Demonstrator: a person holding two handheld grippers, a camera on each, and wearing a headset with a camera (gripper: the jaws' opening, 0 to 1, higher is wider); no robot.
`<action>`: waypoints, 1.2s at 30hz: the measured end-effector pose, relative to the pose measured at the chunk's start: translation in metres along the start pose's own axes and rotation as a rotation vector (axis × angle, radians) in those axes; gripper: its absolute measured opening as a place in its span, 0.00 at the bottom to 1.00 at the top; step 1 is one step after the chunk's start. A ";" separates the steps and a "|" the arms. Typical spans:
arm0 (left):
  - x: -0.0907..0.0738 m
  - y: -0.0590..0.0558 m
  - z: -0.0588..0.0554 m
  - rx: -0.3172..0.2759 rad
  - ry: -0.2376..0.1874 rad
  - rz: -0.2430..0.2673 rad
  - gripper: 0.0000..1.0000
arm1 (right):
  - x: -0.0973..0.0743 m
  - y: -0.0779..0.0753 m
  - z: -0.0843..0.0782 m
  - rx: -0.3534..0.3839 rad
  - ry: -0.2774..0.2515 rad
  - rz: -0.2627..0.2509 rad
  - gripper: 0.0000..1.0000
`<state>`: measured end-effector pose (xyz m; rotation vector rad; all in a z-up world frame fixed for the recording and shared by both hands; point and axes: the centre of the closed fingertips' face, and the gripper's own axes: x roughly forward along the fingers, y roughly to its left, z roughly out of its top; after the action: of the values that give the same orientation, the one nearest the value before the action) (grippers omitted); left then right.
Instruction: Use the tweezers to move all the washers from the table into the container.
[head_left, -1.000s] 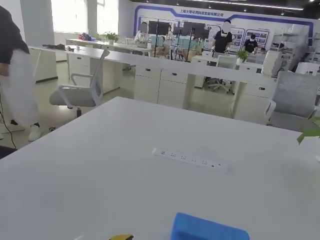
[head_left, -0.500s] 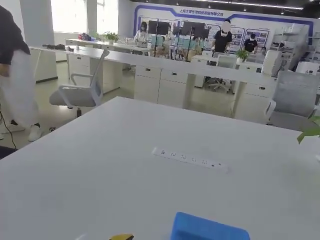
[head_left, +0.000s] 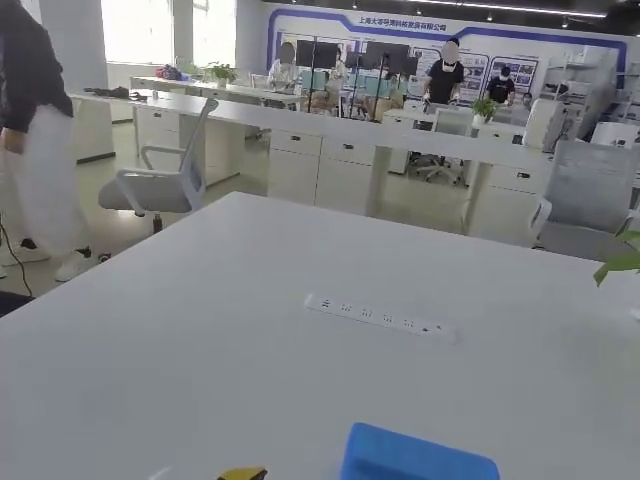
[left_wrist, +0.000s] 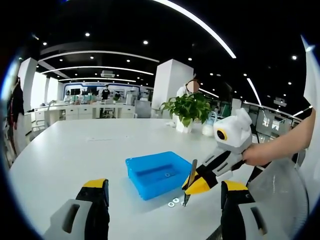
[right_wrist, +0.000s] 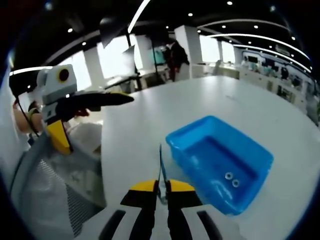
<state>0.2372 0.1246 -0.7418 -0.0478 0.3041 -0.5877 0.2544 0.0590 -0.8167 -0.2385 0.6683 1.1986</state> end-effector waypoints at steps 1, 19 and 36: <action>0.000 0.000 0.000 0.000 -0.001 -0.001 0.95 | 0.000 0.002 0.000 0.000 -0.001 0.003 0.05; 0.001 0.000 0.000 0.002 0.003 -0.002 0.95 | 0.001 0.016 -0.002 0.012 -0.007 0.026 0.05; 0.001 -0.001 -0.002 0.009 0.011 -0.002 0.95 | -0.002 0.021 -0.003 -0.146 0.009 0.005 0.03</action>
<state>0.2373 0.1232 -0.7437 -0.0359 0.3117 -0.5913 0.2340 0.0637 -0.8142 -0.3644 0.5901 1.2532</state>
